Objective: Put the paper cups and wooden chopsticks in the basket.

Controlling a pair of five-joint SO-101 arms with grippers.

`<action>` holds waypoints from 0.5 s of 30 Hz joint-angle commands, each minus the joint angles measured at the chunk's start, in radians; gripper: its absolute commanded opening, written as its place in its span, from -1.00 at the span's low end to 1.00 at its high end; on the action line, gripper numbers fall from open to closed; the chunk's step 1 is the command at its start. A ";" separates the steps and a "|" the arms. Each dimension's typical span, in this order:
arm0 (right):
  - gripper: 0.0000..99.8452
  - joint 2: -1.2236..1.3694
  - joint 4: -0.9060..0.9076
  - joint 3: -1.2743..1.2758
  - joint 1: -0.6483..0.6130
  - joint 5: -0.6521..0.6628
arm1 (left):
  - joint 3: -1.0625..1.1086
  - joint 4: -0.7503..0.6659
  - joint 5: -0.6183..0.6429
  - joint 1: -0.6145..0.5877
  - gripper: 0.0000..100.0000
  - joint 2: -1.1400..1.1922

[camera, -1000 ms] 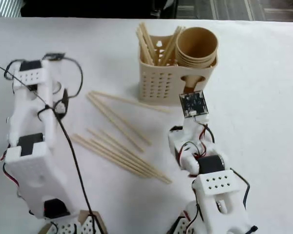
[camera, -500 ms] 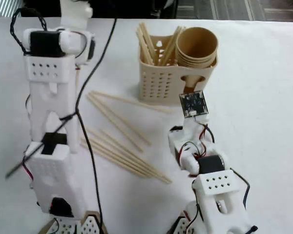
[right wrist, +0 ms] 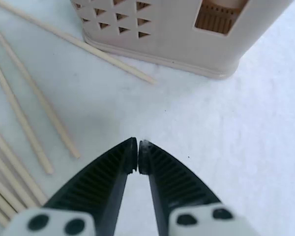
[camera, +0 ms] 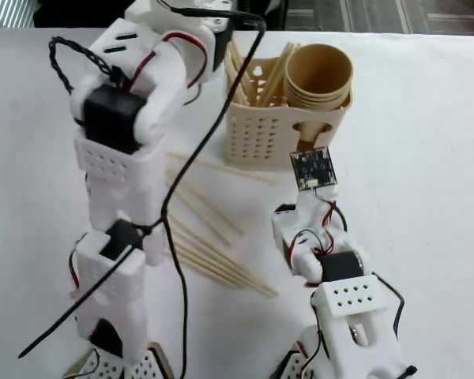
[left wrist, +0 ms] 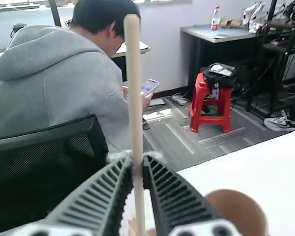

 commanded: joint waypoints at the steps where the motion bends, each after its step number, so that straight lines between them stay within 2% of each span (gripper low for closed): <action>1: -0.96 -0.021 -0.013 -0.005 0.008 0.002 | -0.035 -0.052 0.025 0.047 -0.96 0.013; 7: -0.96 -0.022 -0.015 -0.005 0.008 0.002 | -0.044 -0.058 0.028 0.054 -0.96 0.166; 12: -0.96 -0.019 -0.015 -0.005 0.008 0.002 | -0.066 -0.063 0.127 0.031 -0.96 0.259; 15: -0.96 -0.019 -0.015 -0.005 0.008 0.002 | -0.123 -0.064 0.138 0.018 -0.96 0.317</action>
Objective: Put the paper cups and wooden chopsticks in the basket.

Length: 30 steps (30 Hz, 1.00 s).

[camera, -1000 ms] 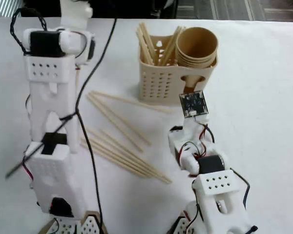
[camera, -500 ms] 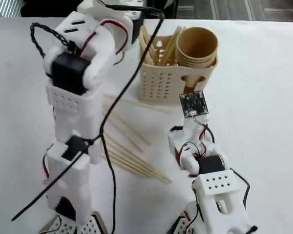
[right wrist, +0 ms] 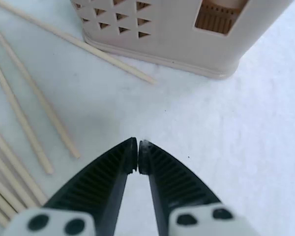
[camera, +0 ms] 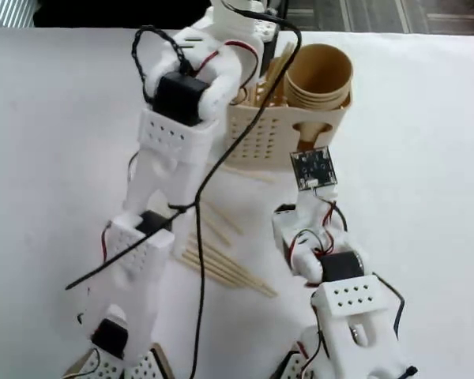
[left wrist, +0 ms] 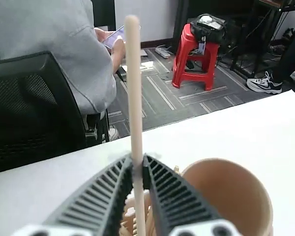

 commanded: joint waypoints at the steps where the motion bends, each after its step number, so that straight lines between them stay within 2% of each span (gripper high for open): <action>1: -0.96 -0.019 -0.015 -0.005 0.008 0.002 | -0.080 -0.025 0.023 -0.025 -0.96 0.025; 14: -0.96 -0.016 -0.015 -0.005 0.008 0.002 | -0.063 0.089 0.017 -0.025 -0.95 0.050; 16: -0.96 -0.015 -0.015 -0.005 0.008 0.002 | -0.066 0.129 0.017 -0.025 -0.85 0.044; 20: -0.96 -0.015 -0.015 -0.005 0.008 0.002 | -0.069 0.212 0.023 -0.025 -0.53 0.036; 27: -0.96 -0.015 -0.015 -0.005 0.008 0.002 | -0.071 0.227 0.017 -0.067 -0.63 -0.001; 30: -0.96 -0.015 -0.015 -0.005 0.008 0.002 | -0.071 0.282 0.017 -0.091 -0.65 -0.081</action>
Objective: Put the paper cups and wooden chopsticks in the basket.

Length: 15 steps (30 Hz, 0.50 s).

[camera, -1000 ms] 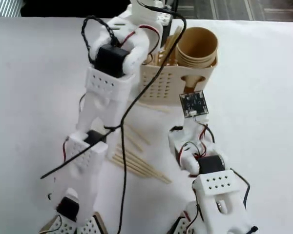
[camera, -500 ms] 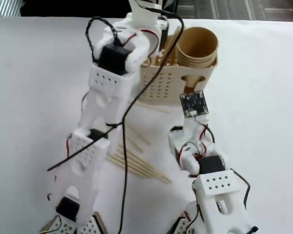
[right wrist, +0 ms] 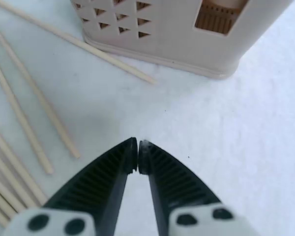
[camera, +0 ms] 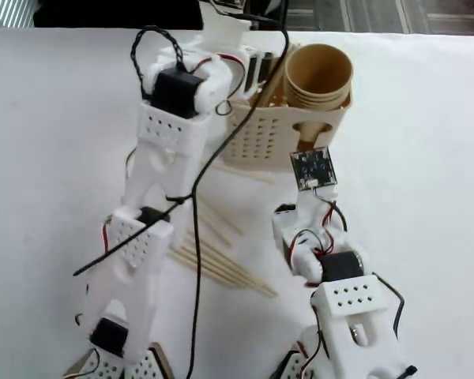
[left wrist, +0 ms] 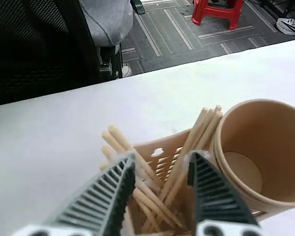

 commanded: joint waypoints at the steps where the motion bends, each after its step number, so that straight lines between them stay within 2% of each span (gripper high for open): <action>1: -0.96 -0.015 -0.015 -0.005 0.008 0.002 | -0.038 0.057 0.005 -0.035 -0.66 -0.160; 5: -0.96 -0.015 -0.015 -0.005 0.008 0.002 | -0.031 0.184 0.005 -0.082 -0.66 -0.255; 8: -0.96 -0.015 -0.015 -0.005 0.008 0.002 | 0.025 0.201 -0.006 -0.160 -0.66 -0.283; 15: -0.96 -0.015 -0.015 -0.005 0.008 0.002 | 0.416 0.199 -0.086 -0.325 -0.75 -0.443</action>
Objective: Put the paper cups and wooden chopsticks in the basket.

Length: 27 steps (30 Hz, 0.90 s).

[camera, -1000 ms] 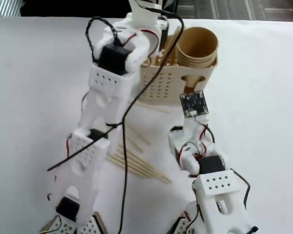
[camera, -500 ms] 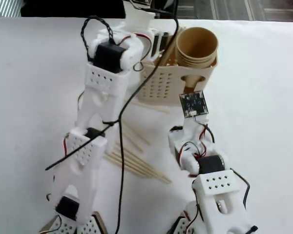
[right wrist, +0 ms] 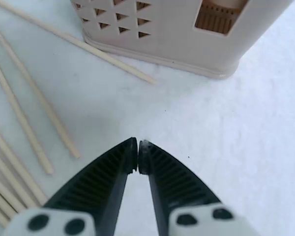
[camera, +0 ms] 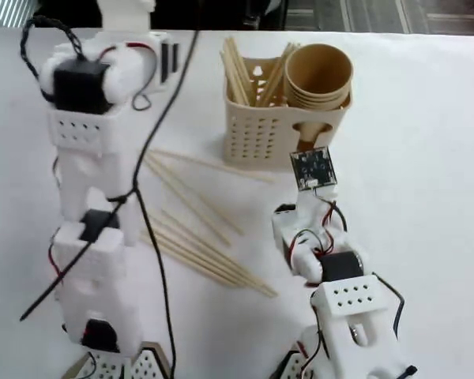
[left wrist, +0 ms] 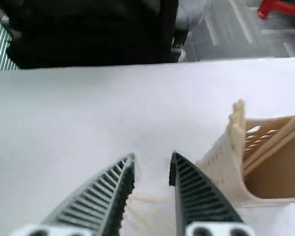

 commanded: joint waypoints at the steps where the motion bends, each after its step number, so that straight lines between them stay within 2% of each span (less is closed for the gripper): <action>1: -0.96 -0.015 -0.015 -0.005 0.008 0.002 | 0.230 0.003 -0.037 -0.065 -0.75 -0.163; 5: -0.96 -0.013 -0.015 -0.005 0.008 0.003 | 0.476 -0.002 -0.048 -0.116 -0.77 -0.357; 10: -0.96 -0.013 -0.008 -0.009 0.008 0.003 | 0.724 -0.021 -0.049 -0.165 -0.93 -0.599; 14: -0.96 -0.015 -0.005 -0.011 -0.015 0.048 | 0.968 -0.080 -0.049 -0.225 -0.93 -0.745; 16: -0.96 -0.015 0.021 -0.031 -0.048 0.057 | 1.109 -0.130 -0.049 -0.278 -0.94 -0.811; 20: -0.96 -0.013 0.182 -0.161 -0.114 0.071 | 1.444 -0.295 -0.048 -0.380 -0.95 -0.970; 27: -0.96 0.010 0.315 -0.385 -0.246 0.192 | 2.030 -0.623 -0.048 -0.472 -0.95 -1.296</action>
